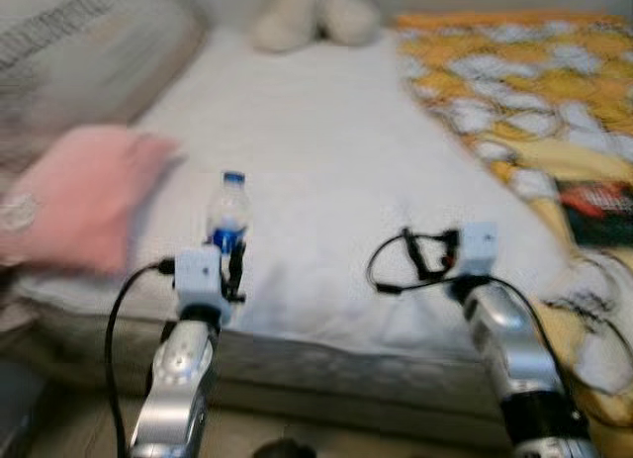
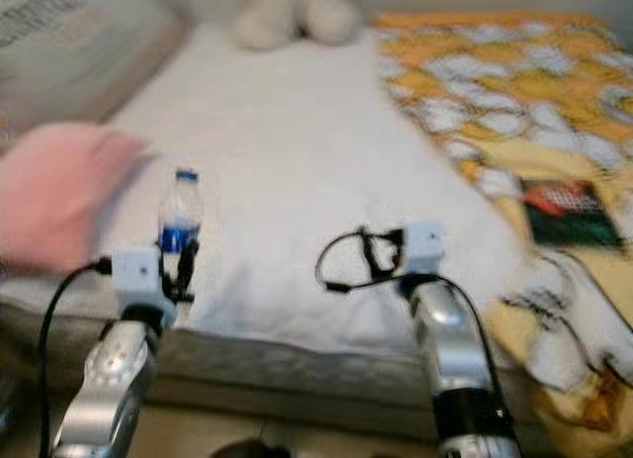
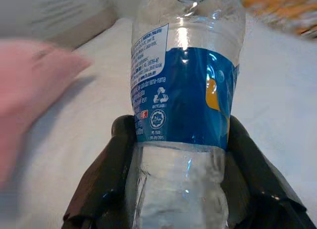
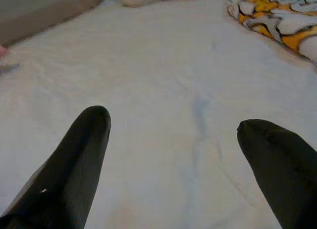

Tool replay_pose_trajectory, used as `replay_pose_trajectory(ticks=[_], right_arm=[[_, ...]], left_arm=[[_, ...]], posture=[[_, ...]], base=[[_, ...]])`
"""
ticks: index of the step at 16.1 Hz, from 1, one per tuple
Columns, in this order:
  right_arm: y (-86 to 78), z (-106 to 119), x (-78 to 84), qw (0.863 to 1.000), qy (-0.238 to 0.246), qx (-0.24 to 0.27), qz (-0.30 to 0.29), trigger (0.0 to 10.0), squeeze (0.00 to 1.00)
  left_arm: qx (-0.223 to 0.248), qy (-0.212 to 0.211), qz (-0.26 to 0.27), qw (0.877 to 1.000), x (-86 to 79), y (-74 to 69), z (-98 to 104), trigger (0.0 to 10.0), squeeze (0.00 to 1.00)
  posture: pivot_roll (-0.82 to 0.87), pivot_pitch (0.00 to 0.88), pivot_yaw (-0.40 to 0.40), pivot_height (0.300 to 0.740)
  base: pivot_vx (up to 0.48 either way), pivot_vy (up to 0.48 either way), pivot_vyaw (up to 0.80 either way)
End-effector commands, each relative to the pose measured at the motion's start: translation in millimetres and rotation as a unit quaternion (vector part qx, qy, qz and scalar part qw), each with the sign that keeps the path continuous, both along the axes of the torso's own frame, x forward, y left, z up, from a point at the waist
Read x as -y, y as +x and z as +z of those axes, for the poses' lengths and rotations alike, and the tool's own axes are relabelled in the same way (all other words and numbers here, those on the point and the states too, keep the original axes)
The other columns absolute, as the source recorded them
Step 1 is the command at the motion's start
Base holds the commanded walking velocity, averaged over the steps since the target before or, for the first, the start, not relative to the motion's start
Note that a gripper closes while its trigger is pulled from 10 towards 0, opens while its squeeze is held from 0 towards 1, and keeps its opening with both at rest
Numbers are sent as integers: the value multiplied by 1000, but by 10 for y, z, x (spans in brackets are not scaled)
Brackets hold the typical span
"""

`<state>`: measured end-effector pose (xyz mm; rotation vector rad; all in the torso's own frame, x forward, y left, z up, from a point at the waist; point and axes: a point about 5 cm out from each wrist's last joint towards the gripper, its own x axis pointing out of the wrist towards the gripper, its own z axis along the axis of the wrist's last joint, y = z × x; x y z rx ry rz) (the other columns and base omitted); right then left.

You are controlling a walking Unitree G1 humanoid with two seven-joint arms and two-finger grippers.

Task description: Clean up the room

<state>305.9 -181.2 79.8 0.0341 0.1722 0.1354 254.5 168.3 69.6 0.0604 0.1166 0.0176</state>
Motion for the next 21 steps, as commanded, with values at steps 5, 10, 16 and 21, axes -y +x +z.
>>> replay_pose_trajectory(ticks=[5, 10, 16, 21], right_arm=[[-32, -26, 14, 1000, 12, 3, -13, 10000, 0], [-75, -92, -71, 1000, 11, -7, 1, 10000, 0], [-11, -31, -75, 998, -28, -2, 49, 10000, 0], [45, -60, -257, 997, -15, -7, 73, 10000, 0]], left_arm=[[19, 5, -21, 1000, 71, 6, 51, 10000, 0], [24, 17, -17, 999, 81, 35, 72, 10000, 0], [15, -44, 40, 998, -11, 39, -15, 10000, 0], [10, -49, 42, 998, -17, -20, -57, 10000, 0]], posture=[[-168, 0, 150, 740], [-170, 0, 155, 740], [-160, 0, 80, 740], [-113, 0, 69, 740]], base=[[-288, 0, 666], [-426, -80, 637], [0, -123, 581], [0, 0, 576]])
